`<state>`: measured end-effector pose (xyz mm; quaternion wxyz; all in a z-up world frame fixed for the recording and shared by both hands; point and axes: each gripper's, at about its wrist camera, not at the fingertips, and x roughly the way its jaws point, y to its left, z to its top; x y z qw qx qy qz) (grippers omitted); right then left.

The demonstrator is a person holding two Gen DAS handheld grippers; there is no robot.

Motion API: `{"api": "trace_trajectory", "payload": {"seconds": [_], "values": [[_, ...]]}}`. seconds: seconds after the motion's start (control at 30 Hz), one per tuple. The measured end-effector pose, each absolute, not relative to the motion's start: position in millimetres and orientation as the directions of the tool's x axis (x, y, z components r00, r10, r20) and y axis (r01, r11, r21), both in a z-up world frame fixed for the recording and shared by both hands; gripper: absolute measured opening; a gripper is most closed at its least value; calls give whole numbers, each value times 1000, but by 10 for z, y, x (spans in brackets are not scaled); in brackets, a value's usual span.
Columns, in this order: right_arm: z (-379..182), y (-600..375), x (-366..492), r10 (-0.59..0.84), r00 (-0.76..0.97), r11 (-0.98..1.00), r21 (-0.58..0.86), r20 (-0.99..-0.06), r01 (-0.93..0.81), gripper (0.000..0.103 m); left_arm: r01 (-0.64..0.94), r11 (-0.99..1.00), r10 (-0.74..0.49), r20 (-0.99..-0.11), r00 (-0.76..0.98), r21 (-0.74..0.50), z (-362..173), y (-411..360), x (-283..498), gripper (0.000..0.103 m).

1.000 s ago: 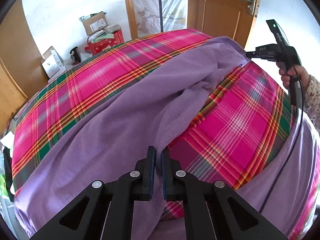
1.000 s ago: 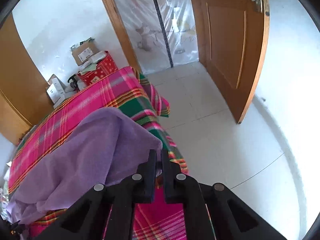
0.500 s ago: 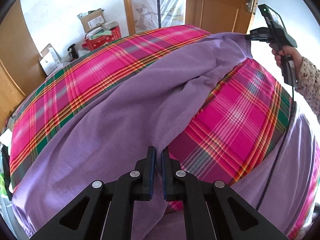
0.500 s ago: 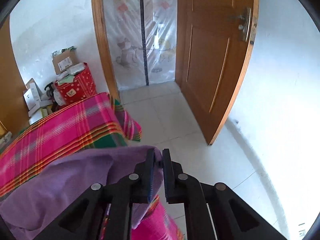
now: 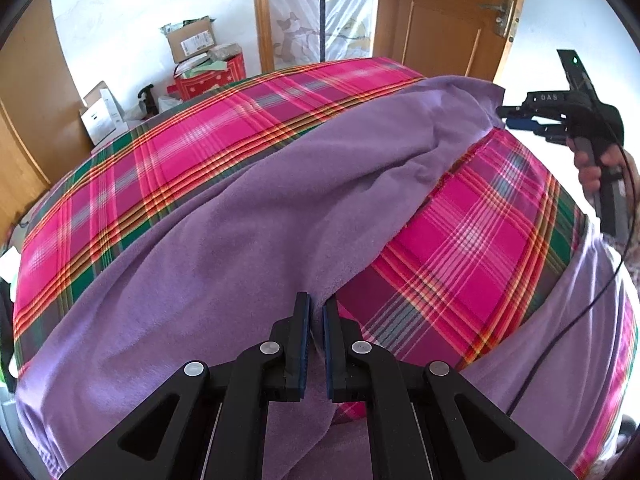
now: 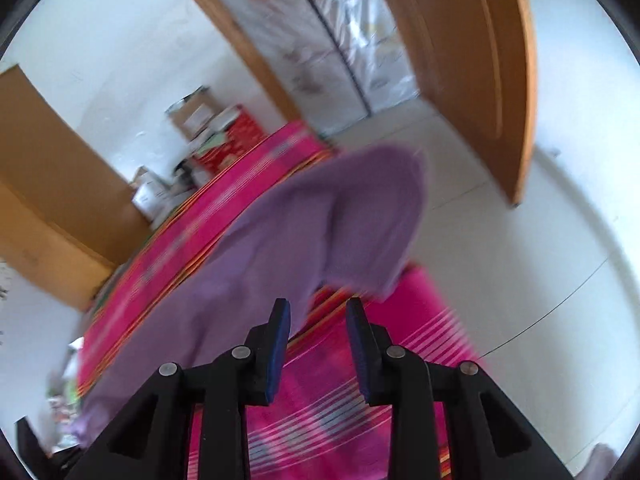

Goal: Fold clothes

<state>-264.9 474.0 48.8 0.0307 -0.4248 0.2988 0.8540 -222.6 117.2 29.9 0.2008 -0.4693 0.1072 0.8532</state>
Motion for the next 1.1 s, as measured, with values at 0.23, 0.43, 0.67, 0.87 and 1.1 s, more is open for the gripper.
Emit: {"api": "trace_trajectory", "payload": {"seconds": [0.23, 0.43, 0.67, 0.87, 1.1], "values": [[248, 4643, -2765, -298, -597, -747, 571, -745, -340, 31, -439, -898, 252, -841, -479, -19, 304, 1142, -2208, 6], [178, 4641, -2871, -294, -629, -713, 604, -720, -357, 30, -448, -893, 269, -844, -464, -38, 296, 1146, -2196, 6], [219, 4653, -2841, -234, -650, -742, 565, -723, -362, 7, -463, -885, 283, -851, -442, -53, 275, 1187, -2151, 6], [530, 4640, -2679, -94, -675, -822, 440, -732, -363, 7, -504, -861, 307, -861, -406, -70, 232, 1284, -2082, 6], [451, 4573, -2709, -35, -602, -845, 345, -797, -408, 8, -518, -850, 329, -870, -367, -102, 179, 1264, -2036, 6]]}}
